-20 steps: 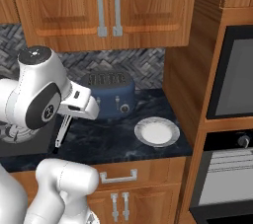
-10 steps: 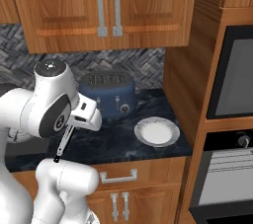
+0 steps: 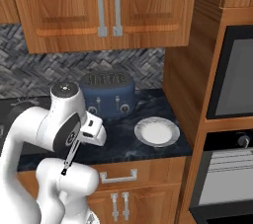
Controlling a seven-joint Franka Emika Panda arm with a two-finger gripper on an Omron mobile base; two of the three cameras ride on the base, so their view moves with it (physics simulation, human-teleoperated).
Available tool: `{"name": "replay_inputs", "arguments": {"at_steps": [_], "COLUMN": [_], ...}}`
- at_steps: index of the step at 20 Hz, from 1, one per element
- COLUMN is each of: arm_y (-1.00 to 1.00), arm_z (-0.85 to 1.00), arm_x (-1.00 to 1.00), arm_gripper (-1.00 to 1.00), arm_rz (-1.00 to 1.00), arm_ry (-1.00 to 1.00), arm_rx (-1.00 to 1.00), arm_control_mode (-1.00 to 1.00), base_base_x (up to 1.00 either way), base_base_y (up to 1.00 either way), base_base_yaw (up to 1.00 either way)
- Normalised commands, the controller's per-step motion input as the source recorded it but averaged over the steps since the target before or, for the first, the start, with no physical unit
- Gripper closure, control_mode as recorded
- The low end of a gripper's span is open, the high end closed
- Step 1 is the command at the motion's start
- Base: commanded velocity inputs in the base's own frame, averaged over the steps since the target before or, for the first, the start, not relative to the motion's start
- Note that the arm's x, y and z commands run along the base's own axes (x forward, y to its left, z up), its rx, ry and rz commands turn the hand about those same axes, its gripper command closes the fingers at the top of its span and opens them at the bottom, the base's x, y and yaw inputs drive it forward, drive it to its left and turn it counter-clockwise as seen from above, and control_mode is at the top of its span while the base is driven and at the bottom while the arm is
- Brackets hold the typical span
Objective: Pick up the tongs from the counter and place them near the plate next to the oven.
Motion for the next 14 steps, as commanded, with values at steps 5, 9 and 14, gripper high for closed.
{"name": "replay_inputs", "arguments": {"at_steps": [5,9,14], "arm_y": [-0.07,-0.14,-0.29], "arm_z": [-0.38,-0.13,-0.18], "arm_x": [0.85,1.00,0.52], "arm_gripper": [1.00,1.00,1.00], "arm_rz": [0.00,0.00,0.00], "arm_ry": [0.04,0.10,0.15], "arm_rx": [0.00,0.00,0.00], "arm_control_mode": [-1.00,-1.00,-1.00], "base_base_x": [0.00,0.00,0.00], "base_base_y": [0.00,0.00,0.00], "base_base_yaw": [0.00,0.00,0.00]}}
